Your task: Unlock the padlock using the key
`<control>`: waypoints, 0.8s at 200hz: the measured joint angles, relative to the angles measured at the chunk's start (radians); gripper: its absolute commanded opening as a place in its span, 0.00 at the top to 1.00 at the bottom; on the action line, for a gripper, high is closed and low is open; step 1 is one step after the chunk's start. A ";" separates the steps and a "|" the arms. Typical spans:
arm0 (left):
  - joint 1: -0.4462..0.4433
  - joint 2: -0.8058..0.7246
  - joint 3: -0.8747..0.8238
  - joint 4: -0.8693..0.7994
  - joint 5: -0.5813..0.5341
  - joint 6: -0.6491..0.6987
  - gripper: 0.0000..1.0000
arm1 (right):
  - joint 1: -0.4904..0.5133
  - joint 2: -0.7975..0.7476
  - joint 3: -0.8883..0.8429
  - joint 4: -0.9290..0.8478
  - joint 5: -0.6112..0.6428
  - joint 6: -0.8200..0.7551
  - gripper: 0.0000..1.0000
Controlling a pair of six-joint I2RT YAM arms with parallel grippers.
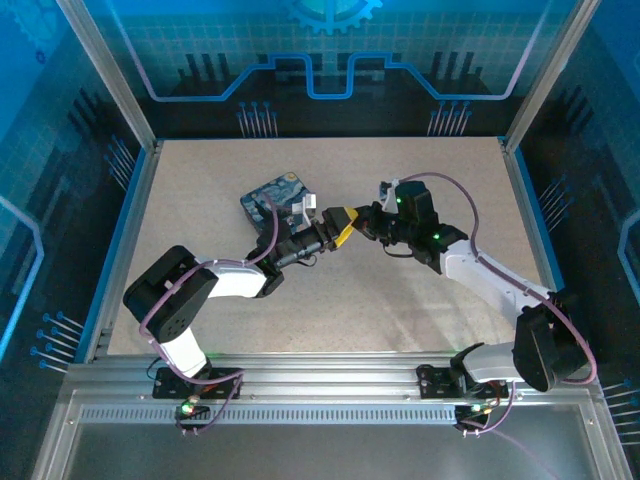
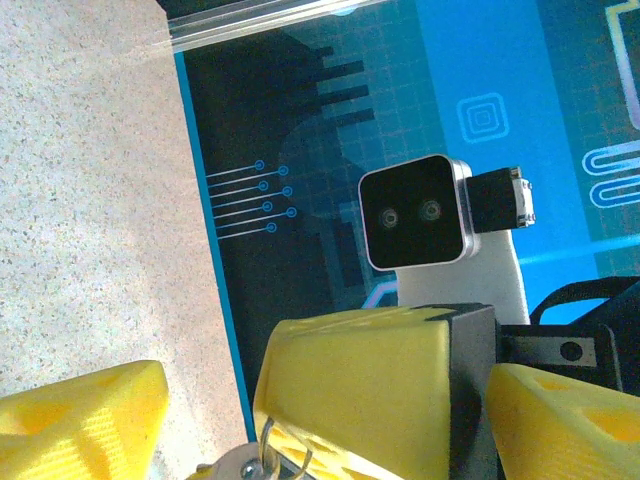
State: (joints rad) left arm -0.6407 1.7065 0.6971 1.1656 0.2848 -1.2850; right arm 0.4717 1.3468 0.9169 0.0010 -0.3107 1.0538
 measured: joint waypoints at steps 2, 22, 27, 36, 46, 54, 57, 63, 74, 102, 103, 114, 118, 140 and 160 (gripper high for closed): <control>0.000 0.000 0.000 0.000 0.000 0.000 0.17 | 0.000 0.000 0.000 0.000 0.001 0.000 1.00; 0.000 0.000 0.002 0.000 0.000 0.000 0.19 | -0.011 0.000 0.000 0.000 0.008 0.000 1.00; 0.000 0.000 0.002 0.000 0.000 0.000 0.20 | -0.014 0.000 0.000 0.000 0.009 0.000 1.00; 0.000 0.000 0.002 0.000 0.000 0.000 0.20 | -0.018 0.000 0.000 0.000 0.013 0.000 1.00; 0.000 0.000 0.002 0.000 0.000 0.000 0.20 | -0.022 0.000 0.000 -0.001 0.016 0.000 1.00; 0.000 0.000 0.002 0.000 0.000 0.000 0.20 | -0.024 0.000 0.000 -0.002 0.017 0.000 1.00; 0.000 0.000 0.002 0.000 0.000 0.000 0.21 | -0.026 0.000 0.000 -0.002 0.017 0.000 1.00; 0.000 0.000 0.002 0.000 0.000 0.000 0.21 | -0.027 0.000 0.000 -0.004 0.018 0.000 1.00; 0.000 0.000 0.002 0.000 0.000 0.000 0.22 | -0.029 0.000 0.000 -0.007 0.020 0.000 1.00; 0.000 0.000 0.002 -0.001 0.000 0.000 0.26 | -0.034 0.000 0.000 -0.010 0.021 -0.001 1.00; 0.000 0.000 0.002 -0.001 0.000 0.000 0.26 | -0.034 0.000 0.000 -0.010 0.021 -0.001 1.00; 0.000 0.000 0.003 -0.001 0.000 0.000 0.27 | -0.035 0.000 0.000 -0.011 0.023 -0.003 1.00; 0.000 0.000 0.004 -0.001 0.000 0.000 0.28 | -0.035 0.000 0.000 -0.011 0.023 -0.003 1.00; 0.000 0.001 0.011 -0.001 0.001 0.000 0.31 | -0.035 0.000 0.000 -0.011 0.024 -0.004 1.00; 0.000 0.002 0.014 -0.002 0.001 0.000 0.32 | -0.035 0.000 0.000 -0.016 0.024 -0.004 1.00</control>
State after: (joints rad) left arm -0.6411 1.7084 0.7116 1.1641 0.2855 -1.2846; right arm 0.4370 1.3464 0.9165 -0.0147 -0.2871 1.0500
